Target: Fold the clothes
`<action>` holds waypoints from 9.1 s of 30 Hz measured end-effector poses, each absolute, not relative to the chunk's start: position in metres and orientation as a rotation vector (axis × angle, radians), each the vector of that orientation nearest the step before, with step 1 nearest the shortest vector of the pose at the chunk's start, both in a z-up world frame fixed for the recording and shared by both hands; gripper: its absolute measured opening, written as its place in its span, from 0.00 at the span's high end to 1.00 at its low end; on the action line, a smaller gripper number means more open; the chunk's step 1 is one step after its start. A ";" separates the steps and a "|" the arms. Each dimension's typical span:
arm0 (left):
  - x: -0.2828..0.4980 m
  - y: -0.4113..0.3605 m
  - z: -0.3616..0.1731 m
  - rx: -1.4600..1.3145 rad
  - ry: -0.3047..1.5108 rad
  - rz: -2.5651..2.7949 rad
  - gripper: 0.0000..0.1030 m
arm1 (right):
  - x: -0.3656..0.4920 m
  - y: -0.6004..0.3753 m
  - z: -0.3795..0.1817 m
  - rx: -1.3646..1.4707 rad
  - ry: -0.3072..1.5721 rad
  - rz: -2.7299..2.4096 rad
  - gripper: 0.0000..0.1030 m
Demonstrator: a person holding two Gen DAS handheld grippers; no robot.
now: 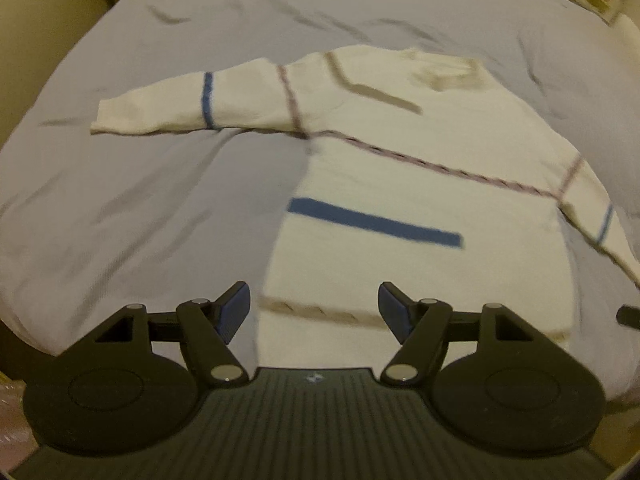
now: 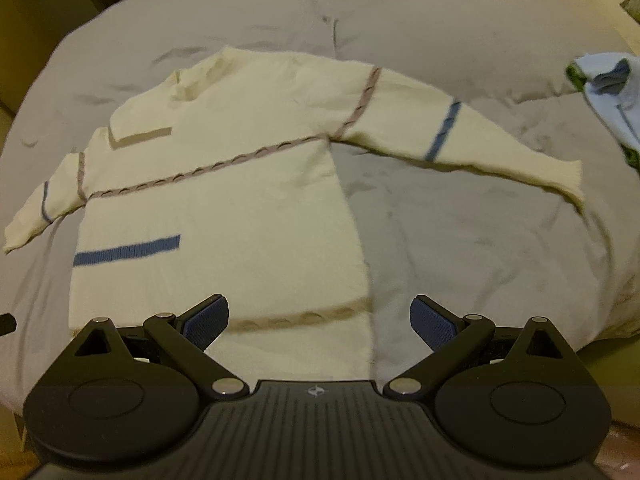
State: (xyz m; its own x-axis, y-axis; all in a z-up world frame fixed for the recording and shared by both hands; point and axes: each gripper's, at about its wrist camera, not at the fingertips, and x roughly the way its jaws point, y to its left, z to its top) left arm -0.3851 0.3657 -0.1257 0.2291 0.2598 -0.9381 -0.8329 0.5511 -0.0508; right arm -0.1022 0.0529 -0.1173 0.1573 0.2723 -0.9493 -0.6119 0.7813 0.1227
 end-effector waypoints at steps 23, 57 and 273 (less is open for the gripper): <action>-0.481 0.689 -0.293 -1.124 0.777 1.241 0.36 | -0.073 0.319 -0.262 -0.265 1.391 0.509 0.03; -0.194 0.429 -0.222 -0.825 0.853 0.339 0.75 | 0.019 0.205 -0.242 -0.094 1.339 0.400 0.03; -0.420 0.284 -0.294 -0.319 0.900 0.606 0.82 | -0.059 0.032 -0.290 -0.287 1.008 0.862 1.00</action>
State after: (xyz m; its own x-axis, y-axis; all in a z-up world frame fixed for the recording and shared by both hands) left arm -0.4202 0.2843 -0.2941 0.4716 0.3557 -0.8069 -0.6134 0.7897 -0.0104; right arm -0.0590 0.0323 -0.2896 0.2474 0.4971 -0.8317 -0.7448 0.6466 0.1648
